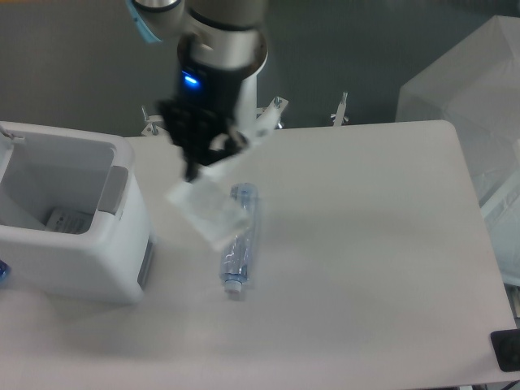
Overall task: Place the trash in the trash can
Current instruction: 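Carry the white paper over the white bin and release it inside, then move the open gripper back over the clear plastic bottle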
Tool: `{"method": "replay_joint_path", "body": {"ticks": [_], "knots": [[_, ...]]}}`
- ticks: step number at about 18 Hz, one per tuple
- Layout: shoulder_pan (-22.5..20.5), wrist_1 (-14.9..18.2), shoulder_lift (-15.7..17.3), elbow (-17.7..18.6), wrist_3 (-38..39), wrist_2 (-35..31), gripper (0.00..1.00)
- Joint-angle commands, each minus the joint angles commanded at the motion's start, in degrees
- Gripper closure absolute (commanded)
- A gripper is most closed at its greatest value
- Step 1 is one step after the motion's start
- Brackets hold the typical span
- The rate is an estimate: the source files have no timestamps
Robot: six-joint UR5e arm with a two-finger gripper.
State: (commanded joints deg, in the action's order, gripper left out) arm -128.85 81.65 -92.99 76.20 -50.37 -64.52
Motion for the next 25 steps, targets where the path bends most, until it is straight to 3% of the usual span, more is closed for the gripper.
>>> {"method": "replay_joint_path", "body": {"ticks": [7, 14, 19, 21, 25], "knots": [[2.0, -8.9, -1.2, -2.1, 5.9, 12.0, 1.00], [8.1, -9.9, -3.5, -1.0, 5.7, 12.1, 0.96], [9.6, -15.3, -4.7, 0.3, 5.3, 12.1, 0.72], [9.8, -15.4, -4.7, 0.7, 5.0, 11.9, 0.62], [9.7, -15.4, -3.9, 1.1, 5.1, 11.5, 0.52]]}}
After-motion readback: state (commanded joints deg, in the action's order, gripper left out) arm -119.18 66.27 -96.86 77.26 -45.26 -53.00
